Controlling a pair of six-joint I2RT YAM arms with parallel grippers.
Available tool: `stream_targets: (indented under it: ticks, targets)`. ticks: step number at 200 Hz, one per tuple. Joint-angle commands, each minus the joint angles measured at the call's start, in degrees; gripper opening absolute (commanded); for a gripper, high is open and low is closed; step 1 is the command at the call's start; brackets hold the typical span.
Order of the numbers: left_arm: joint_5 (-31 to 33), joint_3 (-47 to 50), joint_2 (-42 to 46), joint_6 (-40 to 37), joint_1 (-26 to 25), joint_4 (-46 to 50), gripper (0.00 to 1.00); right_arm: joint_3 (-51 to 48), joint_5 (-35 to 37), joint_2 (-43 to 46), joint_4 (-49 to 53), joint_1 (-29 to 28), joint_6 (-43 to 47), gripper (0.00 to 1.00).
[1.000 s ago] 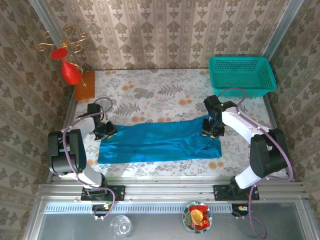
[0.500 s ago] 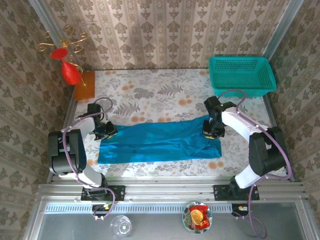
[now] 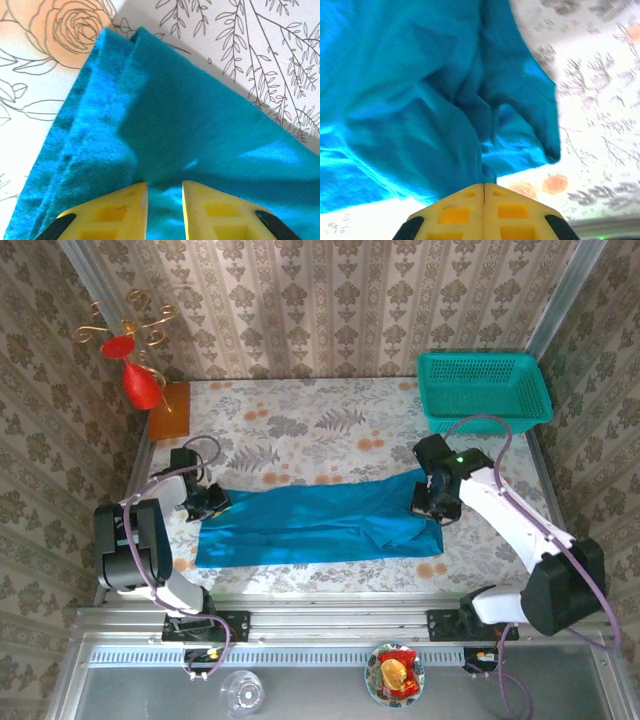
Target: Fold the inside-out t-shirt
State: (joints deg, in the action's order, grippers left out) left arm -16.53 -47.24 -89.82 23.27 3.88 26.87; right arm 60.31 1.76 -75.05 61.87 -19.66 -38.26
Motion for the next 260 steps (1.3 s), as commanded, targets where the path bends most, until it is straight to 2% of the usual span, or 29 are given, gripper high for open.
stream_targets:
  ticks: [1,47,70,98,118,156,193,211,219,234,252,260]
  targets:
    - [0.3,0.9,1.4,1.2,0.6,0.0,0.26,-4.5,2.9,2.3,2.9,-0.1,-4.8,0.00]
    - [-0.3,0.3,0.4,1.2,0.7,0.4,0.26,-9.0,0.9,-3.1,-3.3,0.2,-5.4,0.00]
    - [0.1,-0.1,0.6,0.8,0.8,1.2,0.26,-6.5,2.2,-4.3,-2.5,0.5,-4.0,0.23]
    - [0.7,-0.7,1.1,0.6,0.9,2.2,0.27,-3.1,0.5,-4.3,-6.1,4.1,-0.1,0.35]
    - [0.8,-0.8,1.5,0.3,0.9,3.0,0.26,-0.7,-2.6,-8.2,-12.0,7.1,3.6,0.41]
    - [2.3,0.1,1.8,0.4,1.0,3.2,0.26,4.5,-11.8,-18.9,-23.5,11.3,6.3,0.43]
    - [2.7,1.7,1.9,0.4,3.0,2.2,0.26,9.8,-11.4,-29.0,-25.7,12.1,6.1,0.50]
    - [3.0,1.7,1.4,0.4,3.7,2.1,0.26,10.9,-10.1,-31.3,-27.6,12.3,6.1,0.45]
    - [3.2,1.7,1.2,0.5,3.9,2.0,0.26,11.6,-7.8,-32.1,-27.4,12.5,6.2,0.38]
    - [2.9,1.8,0.4,0.7,4.7,1.2,0.26,12.5,-3.3,-33.6,-27.4,13.2,6.6,0.18]
    - [1.5,1.8,-1.0,1.4,6.1,0.0,0.26,13.9,-3.3,-36.3,-28.3,14.9,7.5,0.06]
    - [1.0,1.5,-1.6,1.5,6.4,-0.3,0.26,14.8,-3.7,-37.6,-28.5,15.5,8.1,0.04]
